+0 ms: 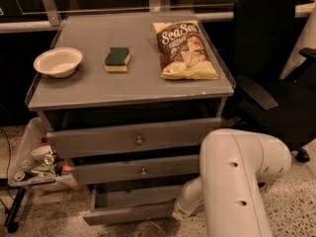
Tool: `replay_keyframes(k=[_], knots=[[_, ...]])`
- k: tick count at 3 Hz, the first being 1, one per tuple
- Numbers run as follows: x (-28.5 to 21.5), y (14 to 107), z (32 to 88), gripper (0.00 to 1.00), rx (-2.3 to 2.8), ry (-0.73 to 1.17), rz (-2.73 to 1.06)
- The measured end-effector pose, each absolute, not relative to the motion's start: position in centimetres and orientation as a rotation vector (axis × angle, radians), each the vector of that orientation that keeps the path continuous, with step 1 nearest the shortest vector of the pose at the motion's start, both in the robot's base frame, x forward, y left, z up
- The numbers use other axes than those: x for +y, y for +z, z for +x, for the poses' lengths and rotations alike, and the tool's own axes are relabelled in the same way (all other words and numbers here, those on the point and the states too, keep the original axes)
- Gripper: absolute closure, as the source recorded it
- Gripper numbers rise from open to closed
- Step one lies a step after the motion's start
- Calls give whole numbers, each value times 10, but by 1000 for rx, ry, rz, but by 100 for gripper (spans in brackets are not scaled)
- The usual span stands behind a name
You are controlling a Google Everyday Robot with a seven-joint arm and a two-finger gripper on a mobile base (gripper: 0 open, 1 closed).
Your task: Close bottom drawer
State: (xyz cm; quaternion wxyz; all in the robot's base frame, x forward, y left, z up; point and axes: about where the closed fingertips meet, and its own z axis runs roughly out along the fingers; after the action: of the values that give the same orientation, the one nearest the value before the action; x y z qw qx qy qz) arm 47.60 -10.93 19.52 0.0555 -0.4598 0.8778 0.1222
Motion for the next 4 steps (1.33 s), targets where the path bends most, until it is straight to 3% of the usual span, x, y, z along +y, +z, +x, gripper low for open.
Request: replay_keyframes(k=[2, 4], knots=[[-98, 197, 503, 100, 2628, 304, -1429], [-98, 197, 503, 58, 2628, 304, -1429]])
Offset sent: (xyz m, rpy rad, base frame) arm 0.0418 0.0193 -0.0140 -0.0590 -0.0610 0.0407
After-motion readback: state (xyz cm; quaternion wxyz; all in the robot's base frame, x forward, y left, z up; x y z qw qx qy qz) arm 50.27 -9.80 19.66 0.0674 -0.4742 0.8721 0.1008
